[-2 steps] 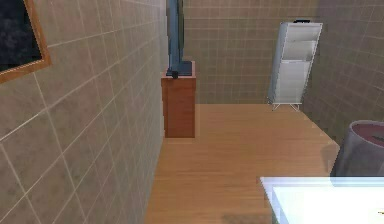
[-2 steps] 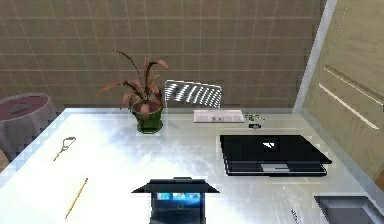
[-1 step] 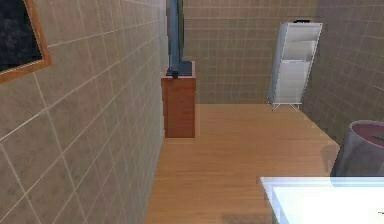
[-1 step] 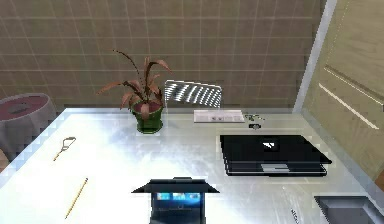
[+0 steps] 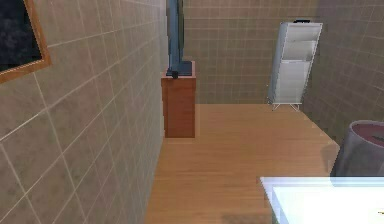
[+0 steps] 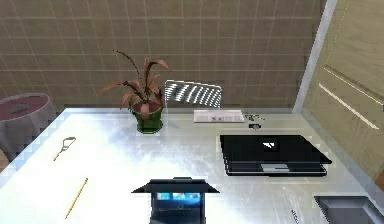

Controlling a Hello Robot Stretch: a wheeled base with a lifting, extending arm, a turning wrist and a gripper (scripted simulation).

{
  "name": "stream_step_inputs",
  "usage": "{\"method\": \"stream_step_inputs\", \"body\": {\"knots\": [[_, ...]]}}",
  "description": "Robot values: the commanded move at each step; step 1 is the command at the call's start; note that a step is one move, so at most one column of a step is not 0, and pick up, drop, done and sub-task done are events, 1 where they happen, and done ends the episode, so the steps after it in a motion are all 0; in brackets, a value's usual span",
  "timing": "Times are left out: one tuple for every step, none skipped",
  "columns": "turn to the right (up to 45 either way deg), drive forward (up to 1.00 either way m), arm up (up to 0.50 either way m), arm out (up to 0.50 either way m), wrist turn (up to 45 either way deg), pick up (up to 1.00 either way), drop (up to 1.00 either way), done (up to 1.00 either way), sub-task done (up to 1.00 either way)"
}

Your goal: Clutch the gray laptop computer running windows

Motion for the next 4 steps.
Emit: {"method": "stream_step_inputs", "body": {"knots": [[0.0, 0.0, 0.0, 0.04, 0.0, 0.0, 0.0, 0.0, 0.0], [0.0, 0.0, 0.0, 0.0, 45.0, 0.0, 0.0, 0.0, 0.0], [0.0, 0.0, 0.0, 0.0, 45.0, 0.0, 0.0, 0.0, 0.0], [0.0, 0.0, 0.0, 0.0, 45.0, 0.0, 0.0, 0.0, 0.0]]}}
